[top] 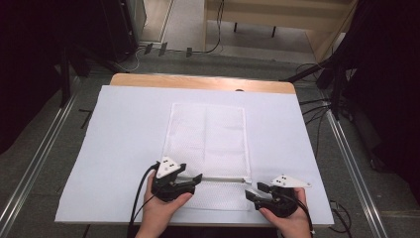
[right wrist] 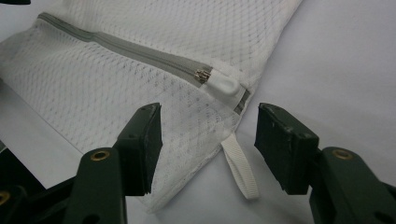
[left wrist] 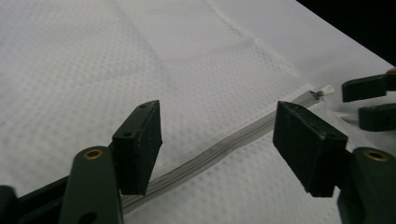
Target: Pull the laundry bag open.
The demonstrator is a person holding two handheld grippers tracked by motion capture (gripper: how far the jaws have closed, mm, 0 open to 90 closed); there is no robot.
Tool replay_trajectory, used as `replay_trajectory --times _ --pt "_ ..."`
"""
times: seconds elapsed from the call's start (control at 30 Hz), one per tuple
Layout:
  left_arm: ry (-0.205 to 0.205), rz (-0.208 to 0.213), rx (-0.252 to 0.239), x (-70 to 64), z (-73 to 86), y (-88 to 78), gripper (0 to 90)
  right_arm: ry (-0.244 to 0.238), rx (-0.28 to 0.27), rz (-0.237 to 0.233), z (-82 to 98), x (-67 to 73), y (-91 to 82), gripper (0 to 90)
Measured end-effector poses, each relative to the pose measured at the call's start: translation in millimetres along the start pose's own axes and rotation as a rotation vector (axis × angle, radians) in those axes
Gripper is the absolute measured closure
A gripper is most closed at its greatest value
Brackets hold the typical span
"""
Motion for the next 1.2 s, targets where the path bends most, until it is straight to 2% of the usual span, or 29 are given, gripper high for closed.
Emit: replay_trajectory --times 0.07,0.1,0.13,0.17,0.23,0.3,0.33,0.37,0.4,0.43,0.53,0.57,0.63,0.7,0.73,0.8,0.83,0.9,0.93,0.97,1.0,1.03,1.1,1.17,1.2 --pt "-0.003 0.013 0.009 -9.6 -1.6 5.1 38.0 0.002 0.002 -0.002 1.6 -0.6 2.9 41.1" --pt "-0.003 0.013 0.009 -9.6 -1.6 5.1 40.6 0.002 0.002 -0.002 1.6 -0.6 2.9 41.1" --pt "0.002 0.032 0.018 -18.9 -1.9 9.4 43.9 -0.004 0.006 0.002 2.8 -1.2 5.5 39.9" --pt "0.002 0.032 0.018 -18.9 -1.9 9.4 46.2 -0.004 0.006 0.002 2.8 -1.2 5.5 39.9" --pt "0.018 0.06 0.031 -32.1 -1.3 14.9 51.9 -0.02 0.003 0.002 2.3 -0.3 8.5 38.6" --pt "0.023 0.073 0.037 -36.4 -1.1 16.8 53.9 -0.026 -0.002 0.005 1.8 -0.1 8.8 39.6" --pt "0.027 0.088 0.048 -40.5 -0.8 18.2 62.7 -0.041 -0.03 0.034 -0.7 -1.8 8.0 43.1" --pt "0.028 0.101 0.056 -44.4 -1.1 19.3 62.7 -0.041 -0.03 0.034 -0.7 -1.8 8.0 43.1" --pt "0.037 0.12 0.068 -51.8 -3.6 21.7 69.3 -0.038 -0.039 0.036 -1.5 -3.4 9.4 44.1" --pt "0.037 0.12 0.068 -51.8 -3.6 21.7 71.9 -0.038 -0.039 0.036 -1.5 -3.4 9.4 44.1" --pt "0.048 0.135 0.07 -63.2 -11.7 25.8 78.7 -0.039 -0.013 0.023 3.1 -2.5 16.1 45.0" --pt "0.047 0.137 0.074 -65.5 -13.1 27.0 79.9 -0.043 -0.01 0.034 4.2 -1.9 17.2 45.0" --pt "0.051 0.144 0.076 -70.6 -15.3 30.2 80.5 -0.051 -0.012 0.054 4.4 -1.0 18.5 45.1" --pt "0.058 0.151 0.081 -74.8 -16.9 33.2 79.4 -0.047 -0.018 0.098 5.4 -1.1 19.4 51.4" --pt "0.052 0.156 0.08 -77.2 -18.0 34.7 78.5 -0.064 -0.026 0.142 6.2 -1.7 19.8 55.3" --pt "0.049 0.167 0.084 -81.0 -19.6 37.0 75.6 -0.135 -0.038 0.23 9.4 1.0 22.3 59.5" --pt "0.049 0.167 0.084 -81.0 -19.6 37.0 72.9 -0.156 -0.048 0.247 10.0 3.1 23.1 64.6" --pt "0.051 0.184 0.1 -85.6 -20.5 40.8 67.7 -0.16 -0.052 0.245 10.9 6.5 24.3 74.2" --pt "0.051 0.186 0.103 -86.5 -20.8 42.3 66.9 -0.167 -0.051 0.239 10.6 7.8 25.1 83.5" --pt "0.051 0.186 0.103 -86.5 -20.8 42.3 65.8 -0.167 -0.051 0.239 10.6 7.8 25.1 83.5" --pt "0.041 0.192 0.112 -88.3 -21.6 44.9 64.9 -0.179 -0.048 0.24 9.4 8.7 27.1 89.9" --pt "0.041 0.192 0.112 -88.3 -21.6 44.9 64.0 -0.179 -0.048 0.24 9.4 8.7 27.1 89.9" --pt "0.033 0.202 0.116 -93.0 -23.5 46.2 62.3 -0.154 -0.053 0.207 6.9 8.5 28.0 90.0" --pt "0.02 0.213 0.119 -97.2 -24.6 47.7 60.2 -0.125 -0.079 0.179 5.1 7.7 26.0 90.0" --pt "0.012 0.216 0.128 -98.6 -24.7 49.0 58.8 -0.128 -0.098 0.171 3.2 7.8 24.1 90.0"
Point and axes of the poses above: each handheld gripper's, and its own axes: y roughly forward along the jaws, z roughly out of its underside, x roughly to its left, the point moved 9 cm from there along y, roughly forward along the jaws, and after that the axes turned 15 degrees about -z, right-handed, at the moved point
